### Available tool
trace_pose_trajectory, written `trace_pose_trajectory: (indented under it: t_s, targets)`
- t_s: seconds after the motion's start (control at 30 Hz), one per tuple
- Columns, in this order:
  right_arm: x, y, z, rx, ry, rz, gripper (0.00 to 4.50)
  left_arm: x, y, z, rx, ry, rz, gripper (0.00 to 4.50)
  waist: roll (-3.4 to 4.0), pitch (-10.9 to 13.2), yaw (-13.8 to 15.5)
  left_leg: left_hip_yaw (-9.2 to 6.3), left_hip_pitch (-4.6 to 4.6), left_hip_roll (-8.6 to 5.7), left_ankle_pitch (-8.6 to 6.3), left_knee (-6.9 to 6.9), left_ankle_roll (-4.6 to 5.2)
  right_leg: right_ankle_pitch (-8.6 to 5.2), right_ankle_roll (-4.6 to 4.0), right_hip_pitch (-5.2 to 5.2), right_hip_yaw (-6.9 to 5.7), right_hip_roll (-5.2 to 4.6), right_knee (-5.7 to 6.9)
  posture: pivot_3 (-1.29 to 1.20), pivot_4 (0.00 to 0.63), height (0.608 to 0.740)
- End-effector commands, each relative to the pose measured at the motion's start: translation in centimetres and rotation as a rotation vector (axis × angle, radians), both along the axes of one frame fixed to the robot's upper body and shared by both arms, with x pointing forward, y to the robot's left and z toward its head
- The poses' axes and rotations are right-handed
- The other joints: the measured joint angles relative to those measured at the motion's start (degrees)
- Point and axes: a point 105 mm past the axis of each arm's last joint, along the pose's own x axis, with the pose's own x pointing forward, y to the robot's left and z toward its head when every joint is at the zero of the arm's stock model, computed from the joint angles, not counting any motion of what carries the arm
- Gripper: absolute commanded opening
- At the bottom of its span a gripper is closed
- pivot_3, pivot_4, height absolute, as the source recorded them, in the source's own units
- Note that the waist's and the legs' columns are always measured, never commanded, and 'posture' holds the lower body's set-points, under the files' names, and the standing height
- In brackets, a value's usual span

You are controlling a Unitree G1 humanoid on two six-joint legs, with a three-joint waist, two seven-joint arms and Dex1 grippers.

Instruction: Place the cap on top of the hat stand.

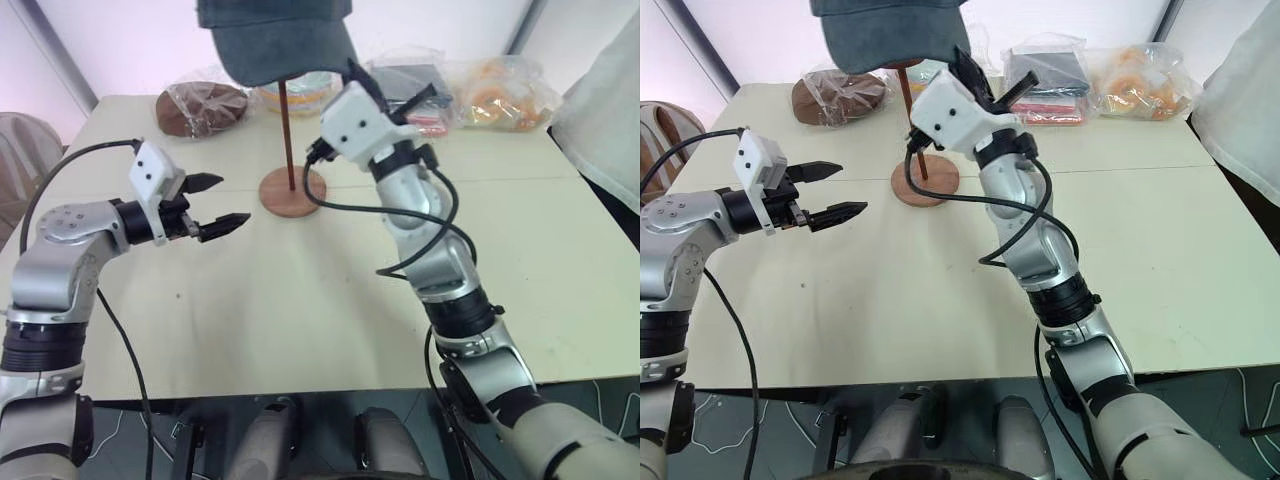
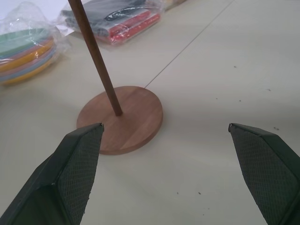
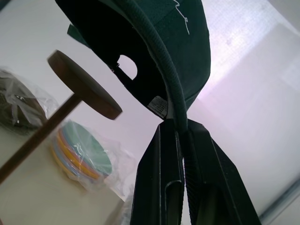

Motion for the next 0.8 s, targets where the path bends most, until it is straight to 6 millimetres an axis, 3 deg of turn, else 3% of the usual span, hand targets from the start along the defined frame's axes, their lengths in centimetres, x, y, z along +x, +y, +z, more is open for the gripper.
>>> trace_pose_trajectory:
  t_s: [0.03, 0.47, 0.77, 0.8]
  targets:
    - [-1.4, 0.7, 0.3, -0.002, -0.045, 0.038, 0.07, -0.4, 0.1, 1.2, 0.015, -0.054, 0.006, 4.50, 0.00, 0.00, 0.03, 0.00, 0.00, 0.00, 0.00, 0.00, 0.00, 0.00, 0.00, 0.00, 0.00, 0.00, 0.00, 0.00, 0.150, 0.740]
    - [-1.7, -0.5, -3.6, -0.056, 0.016, -0.024, 0.07, -0.8, 0.3, 0.7, 0.028, -0.028, 0.013, 4.50, 0.00, 0.00, 0.00, 0.00, 0.00, 0.00, 0.01, -0.06, -0.02, 0.00, 0.00, -0.06, 0.02, 0.01, 0.02, 0.00, 0.150, 0.740]
    - [-2.0, -0.7, -4.3, -0.065, 0.025, -0.031, 0.07, -0.9, 0.5, 0.7, 0.044, -0.019, 0.015, 4.50, 0.00, 0.00, 0.01, 0.00, 0.00, 0.00, 0.01, -0.07, -0.03, 0.00, 0.00, -0.06, 0.02, 0.01, 0.02, 0.00, 0.150, 0.740]
    - [-2.1, -0.7, -4.4, -0.067, 0.026, -0.026, 0.35, -1.0, 0.5, 0.7, 0.045, -0.018, 0.015, 4.50, 0.00, 0.00, 0.01, 0.00, 0.00, 0.00, 0.01, -0.07, -0.03, 0.00, 0.00, -0.06, 0.02, 0.01, 0.02, 0.00, 0.150, 0.740]
